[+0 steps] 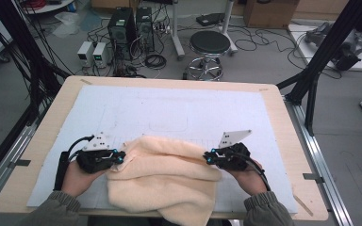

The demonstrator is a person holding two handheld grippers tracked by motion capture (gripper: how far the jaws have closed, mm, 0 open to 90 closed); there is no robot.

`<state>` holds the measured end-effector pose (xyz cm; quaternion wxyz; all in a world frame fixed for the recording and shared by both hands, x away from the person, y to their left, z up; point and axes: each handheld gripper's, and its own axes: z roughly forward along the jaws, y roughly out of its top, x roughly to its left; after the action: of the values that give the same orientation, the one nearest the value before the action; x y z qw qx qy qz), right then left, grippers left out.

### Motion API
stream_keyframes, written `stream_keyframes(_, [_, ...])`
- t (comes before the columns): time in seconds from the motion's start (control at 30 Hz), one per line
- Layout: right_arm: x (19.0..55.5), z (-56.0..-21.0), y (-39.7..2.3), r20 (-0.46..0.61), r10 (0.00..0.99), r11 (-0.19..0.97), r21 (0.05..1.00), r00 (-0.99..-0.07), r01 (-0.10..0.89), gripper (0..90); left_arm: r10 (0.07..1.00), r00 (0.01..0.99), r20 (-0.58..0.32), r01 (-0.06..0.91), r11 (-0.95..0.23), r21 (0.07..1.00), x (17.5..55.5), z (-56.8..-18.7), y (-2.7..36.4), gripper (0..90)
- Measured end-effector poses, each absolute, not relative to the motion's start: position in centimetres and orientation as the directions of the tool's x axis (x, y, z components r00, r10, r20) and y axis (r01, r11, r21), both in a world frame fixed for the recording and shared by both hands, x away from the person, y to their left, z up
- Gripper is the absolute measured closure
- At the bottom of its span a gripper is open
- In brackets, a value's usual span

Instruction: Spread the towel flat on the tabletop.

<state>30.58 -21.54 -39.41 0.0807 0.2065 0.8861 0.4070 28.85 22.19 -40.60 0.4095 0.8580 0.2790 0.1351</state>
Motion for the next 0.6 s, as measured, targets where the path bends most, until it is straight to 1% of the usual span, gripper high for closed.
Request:
stream_keyframes(0.17, [29.1,-39.8,-21.6,0.033,0.424,0.588,0.750,-0.905,0.302,83.5,0.620,0.785,-0.002,0.369,-0.466,0.804,28.5,-39.8,22.7,85.0])
stream_keyframes(0.3, [29.5,-39.1,-21.3,0.017,0.426,0.597,0.745,-0.904,0.296,83.6,0.660,0.751,0.006,0.378,-0.437,0.816,29.8,-38.6,22.5,85.3])
stream_keyframes(0.37, [30.8,-37.8,-21.3,-0.021,0.454,0.613,0.733,-0.891,0.295,84.3,0.709,0.705,-0.012,0.396,-0.380,0.836,31.4,-37.2,22.4,85.7])
stream_keyframes(0.43, [32.9,-35.4,-21.5,-0.059,0.498,0.602,0.742,-0.865,0.296,84.8,0.753,0.658,-0.009,0.394,-0.334,0.856,33.6,-35.4,22.0,85.8])
stream_keyframes(0.47, [34.0,-34.3,-21.5,-0.091,0.520,0.600,0.747,-0.849,0.287,84.8,0.784,0.621,0.001,0.371,-0.295,0.881,35.8,-33.7,21.5,85.7])
stream_keyframes(0.5, [36.4,-32.1,-21.4,-0.130,0.575,0.587,0.754,-0.808,0.296,83.7,0.811,0.584,0.037,0.349,-0.292,0.891,37.7,-32.2,21.0,84.9])
stream_keyframes(0.53, [38.4,-30.3,-21.5,-0.140,0.628,0.553,0.773,-0.766,0.312,78.8,0.835,0.546,0.068,0.346,-0.299,0.889,39.0,-31.2,20.7,81.1])
stream_keyframes(0.57, [39.7,-29.1,-21.6,-0.138,0.670,0.513,0.796,-0.729,0.322,65.7,0.863,0.500,0.074,0.367,-0.289,0.884,40.4,-30.3,20.3,70.3])
stream_keyframes(0.6, [41.0,-27.9,-21.6,-0.133,0.721,0.468,0.816,-0.680,0.338,56.8,0.874,0.484,0.038,0.399,-0.260,0.879,41.4,-29.6,20.0,56.6])
